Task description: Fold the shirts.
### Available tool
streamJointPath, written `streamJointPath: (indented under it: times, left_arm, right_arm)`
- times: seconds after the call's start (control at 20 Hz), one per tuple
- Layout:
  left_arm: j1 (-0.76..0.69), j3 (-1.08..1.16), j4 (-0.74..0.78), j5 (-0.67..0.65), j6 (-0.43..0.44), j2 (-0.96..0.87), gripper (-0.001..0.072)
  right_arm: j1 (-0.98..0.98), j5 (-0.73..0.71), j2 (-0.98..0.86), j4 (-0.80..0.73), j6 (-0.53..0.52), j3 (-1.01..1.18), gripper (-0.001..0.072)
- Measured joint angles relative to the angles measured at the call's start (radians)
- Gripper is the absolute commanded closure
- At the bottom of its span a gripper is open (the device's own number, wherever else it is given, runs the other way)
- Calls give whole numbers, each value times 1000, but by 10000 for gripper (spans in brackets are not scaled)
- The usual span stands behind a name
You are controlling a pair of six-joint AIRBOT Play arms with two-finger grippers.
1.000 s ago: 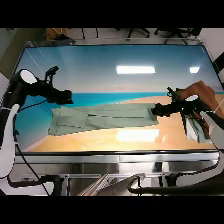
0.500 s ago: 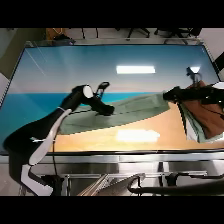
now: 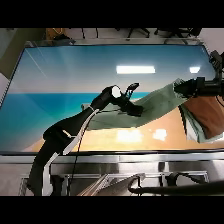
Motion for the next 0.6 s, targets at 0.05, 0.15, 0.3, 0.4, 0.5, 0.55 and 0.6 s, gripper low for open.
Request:
streamJointPath:
  times: [0.05, 0.15, 0.3, 0.4, 0.5, 0.55, 0.6]
  left_arm:
    - [18, 35, -19, -47, 0, 10, 693]
    - [80, 66, -79, -132, 8, 72, 693]
    - [215, 32, -226, -204, 43, 226, 693]
    - [323, 3, -331, -238, 66, 343, 693]
    - [423, -5, -406, -271, 80, 446, 693]
    - [467, -6, -428, -282, 83, 490, 693]
    - [511, -8, -447, -292, 87, 535, 693]
  right_arm:
    - [-1, 1, -4, -6, 6, -2, 697]
    - [1, 1, -13, -10, 11, -5, 697]
    - [36, -26, -23, 16, 18, -7, 697]
    - [108, -81, -25, 40, 18, -11, 697]
    - [227, -171, -29, 54, 22, -20, 697]
    - [309, -244, -33, 61, 22, -27, 696]
    - [403, -321, -42, 65, 21, -32, 696]
